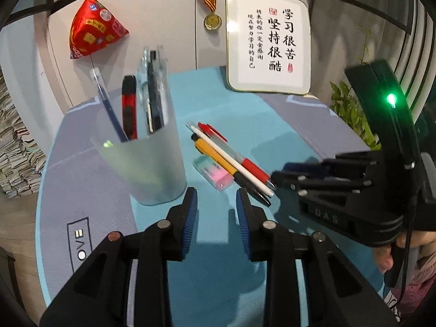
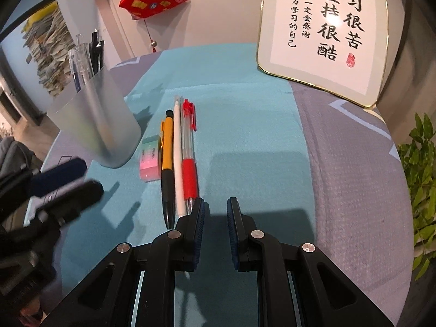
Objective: Organize stationery
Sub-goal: 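Grasp the yellow mechanical pencil with the left tool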
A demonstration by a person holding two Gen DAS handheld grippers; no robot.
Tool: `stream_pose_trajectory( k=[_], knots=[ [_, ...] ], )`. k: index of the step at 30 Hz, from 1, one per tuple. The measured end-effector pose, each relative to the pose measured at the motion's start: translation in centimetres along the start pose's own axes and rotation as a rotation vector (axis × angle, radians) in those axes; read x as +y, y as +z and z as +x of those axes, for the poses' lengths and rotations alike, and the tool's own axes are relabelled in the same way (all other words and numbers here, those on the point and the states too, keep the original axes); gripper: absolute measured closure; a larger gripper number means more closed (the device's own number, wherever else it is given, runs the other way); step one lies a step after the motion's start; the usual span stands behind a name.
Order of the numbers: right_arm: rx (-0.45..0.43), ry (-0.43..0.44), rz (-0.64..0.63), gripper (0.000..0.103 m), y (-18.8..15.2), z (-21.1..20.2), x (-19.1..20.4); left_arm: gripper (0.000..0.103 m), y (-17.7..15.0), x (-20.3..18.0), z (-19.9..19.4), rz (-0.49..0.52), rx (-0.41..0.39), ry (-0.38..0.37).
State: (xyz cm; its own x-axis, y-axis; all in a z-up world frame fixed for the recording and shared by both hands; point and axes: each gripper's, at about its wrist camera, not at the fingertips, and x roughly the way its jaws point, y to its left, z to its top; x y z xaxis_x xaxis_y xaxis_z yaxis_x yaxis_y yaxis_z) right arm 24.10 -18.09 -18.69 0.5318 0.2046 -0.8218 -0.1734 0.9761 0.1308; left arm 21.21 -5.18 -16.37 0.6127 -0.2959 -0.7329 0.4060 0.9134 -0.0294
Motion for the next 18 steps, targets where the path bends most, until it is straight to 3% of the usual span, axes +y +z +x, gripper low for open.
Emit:
stream_pose_trajectory(
  k=[12,16,18],
  knots=[
    [-0.031,-0.067,-0.073,0.087,1.3,0.9,0.8,0.075,-0.3,-0.7,1.7,-0.047,0.072,-0.06],
    [-0.026,-0.076,-0.023,0.087,1.7,0.8,-0.5,0.075,0.1,-1.2,2.0,-0.066,0.081,-0.089],
    [-0.021,-0.035,0.013,0.087,1.6,0.5,-1.5,0.074,0.4,-1.4,2.4,-0.077,0.085,-0.096]
  ],
)
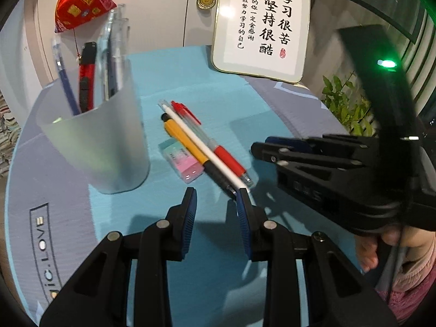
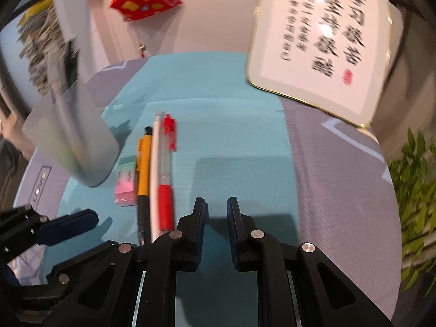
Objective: Organize stationery
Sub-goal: 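Grasp the yellow mechanical pencil with the left tool, then grasp the red pen with the right tool while the left lifts the yellow pencil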
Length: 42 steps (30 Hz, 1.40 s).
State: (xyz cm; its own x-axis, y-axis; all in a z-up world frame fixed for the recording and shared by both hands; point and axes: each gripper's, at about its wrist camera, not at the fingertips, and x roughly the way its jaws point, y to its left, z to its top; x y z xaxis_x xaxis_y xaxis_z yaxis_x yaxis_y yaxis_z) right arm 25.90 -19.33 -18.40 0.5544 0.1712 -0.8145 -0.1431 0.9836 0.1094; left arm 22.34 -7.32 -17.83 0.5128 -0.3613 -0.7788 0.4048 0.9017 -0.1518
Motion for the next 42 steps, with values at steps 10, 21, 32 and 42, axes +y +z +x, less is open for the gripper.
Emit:
stream_pose_trajectory(
  k=[10,21,32,42],
  knots=[
    [-0.04,0.126,0.026,0.07,-0.8,-2.2,-0.9,0.071,0.3,0.0,1.7,-0.041,0.026,0.035],
    [-0.024,0.044,-0.1,0.064,-0.9,-0.3,2.0,0.083,-0.7,1.3,0.7,-0.025,0.052,0.108],
    [-0.01,0.043,-0.128,0.064,-0.3,0.4,3.0,0.096,0.2,0.4,1.7,0.025,0.043,0.139],
    [0.011,0.108,-0.101,0.093,1.0,1.6,3.5,0.096,-1.6,1.0,0.2,0.018,0.071,0.076]
  ],
)
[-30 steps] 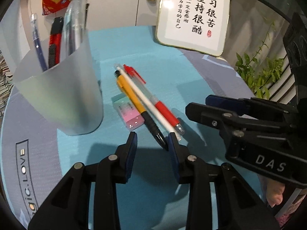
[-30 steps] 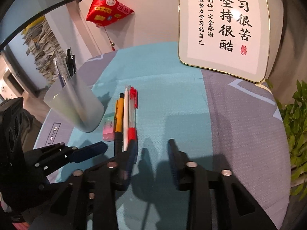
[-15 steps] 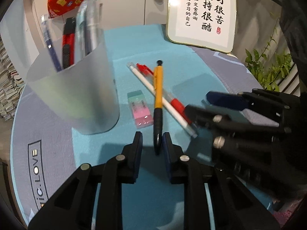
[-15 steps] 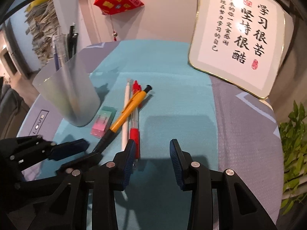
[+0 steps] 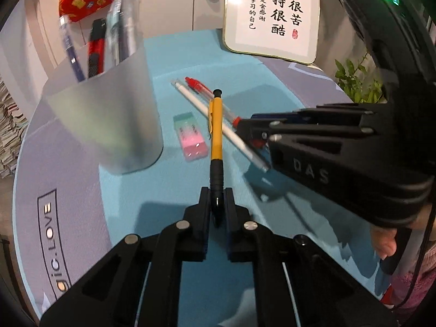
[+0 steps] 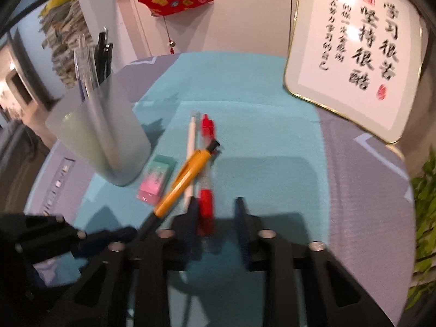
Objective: Organize stationery
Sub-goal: 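Grasp the red pen with the right tool while the left lifts the yellow pencil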
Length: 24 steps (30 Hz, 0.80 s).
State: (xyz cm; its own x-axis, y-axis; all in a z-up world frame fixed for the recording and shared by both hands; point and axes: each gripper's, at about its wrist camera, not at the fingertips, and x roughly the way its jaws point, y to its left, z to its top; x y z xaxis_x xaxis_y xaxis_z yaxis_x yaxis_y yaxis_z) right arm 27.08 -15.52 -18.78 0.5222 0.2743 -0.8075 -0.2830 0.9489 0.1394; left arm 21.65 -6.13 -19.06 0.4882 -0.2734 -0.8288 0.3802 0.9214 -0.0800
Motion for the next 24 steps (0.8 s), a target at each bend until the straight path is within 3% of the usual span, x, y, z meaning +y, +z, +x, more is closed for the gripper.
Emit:
stream_pose_trajectory(
  k=[4,9,12,18,24],
  knots=[
    [0.005,-0.036,0.003,0.093,-0.1,0.0,0.4,0.096,-0.9,0.3,-0.6,-0.005,0.004,0.005],
    [0.012,-0.1,0.107,0.093,-1.4,-1.2,-2.5,0.096,-2.6,1.2,-1.9,-0.005,0.013,0.005],
    [0.042,-0.058,0.152,0.093,-3.1,-2.7,-3.9,0.096,-4.0,1.3,-2.7,0.012,0.029,-0.004],
    [0.134,0.0,0.118,0.093,-8.2,-5.4,-2.6,0.096,-6.5,0.9,-4.3,0.064,0.074,-0.034],
    [0.19,-0.008,0.062,0.09,-10.6,-6.3,-1.5,0.092,-6.9,0.2,-4.8,0.094,0.08,-0.026]
  ],
)
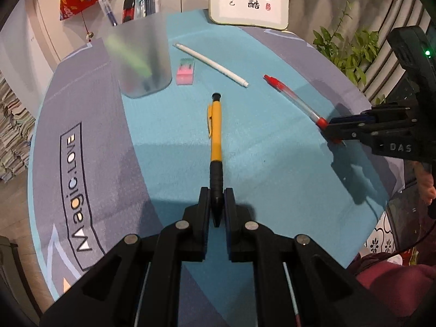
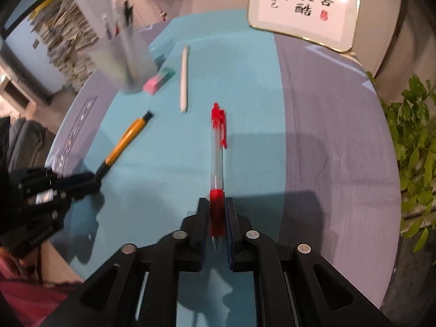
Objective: Organize stationery
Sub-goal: 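Grasp the red pen with the right tool while the left lifts the yellow pencil, then carry the yellow pencil into the frosted cup with the left tool while the right holds the red pen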
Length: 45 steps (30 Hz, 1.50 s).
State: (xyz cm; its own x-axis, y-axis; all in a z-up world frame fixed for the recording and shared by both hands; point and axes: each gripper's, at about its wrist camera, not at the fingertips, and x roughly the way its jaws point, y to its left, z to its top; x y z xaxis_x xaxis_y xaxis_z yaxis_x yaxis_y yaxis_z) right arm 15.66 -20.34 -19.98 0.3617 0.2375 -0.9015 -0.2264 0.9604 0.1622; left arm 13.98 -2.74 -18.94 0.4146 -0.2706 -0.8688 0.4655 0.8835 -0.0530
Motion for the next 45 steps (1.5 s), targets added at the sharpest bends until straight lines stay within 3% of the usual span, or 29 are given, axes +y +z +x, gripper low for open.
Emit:
stream_pose_trajectory(
  k=[3,6,16,18,26,29,30,45],
  knots=[
    [-0.023,-0.044,-0.013,0.079,1.0,0.2,-0.1,0.075,1.4,0.1,0.2,-0.015,-0.029,0.014],
    [-0.076,-0.033,-0.024,0.063,2.5,-0.2,0.6,0.074,3.0,0.0,1.1,-0.012,-0.042,0.036],
    [-0.095,-0.055,0.006,0.063,6.3,0.9,0.4,0.078,6.3,-0.7,4.2,0.015,-0.015,0.049],
    [-0.087,-0.06,0.002,0.063,6.4,1.2,0.5,0.092,6.5,-0.7,4.2,0.023,-0.018,0.042],
    [-0.039,-0.083,-0.058,0.063,7.0,3.0,1.4,0.092,6.2,-0.3,1.6,0.004,-0.087,0.042],
    [-0.049,-0.088,-0.064,0.088,7.2,2.8,1.6,0.092,5.9,0.0,-0.5,-0.012,-0.135,0.04],
    [-0.05,-0.07,-0.051,0.088,7.2,2.6,1.5,0.092,5.9,0.1,-1.0,-0.018,-0.145,0.041],
    [-0.316,0.005,-0.008,0.088,5.6,-7.4,2.7,0.092,6.5,2.5,-8.6,-0.093,-0.334,0.088]
  ],
)
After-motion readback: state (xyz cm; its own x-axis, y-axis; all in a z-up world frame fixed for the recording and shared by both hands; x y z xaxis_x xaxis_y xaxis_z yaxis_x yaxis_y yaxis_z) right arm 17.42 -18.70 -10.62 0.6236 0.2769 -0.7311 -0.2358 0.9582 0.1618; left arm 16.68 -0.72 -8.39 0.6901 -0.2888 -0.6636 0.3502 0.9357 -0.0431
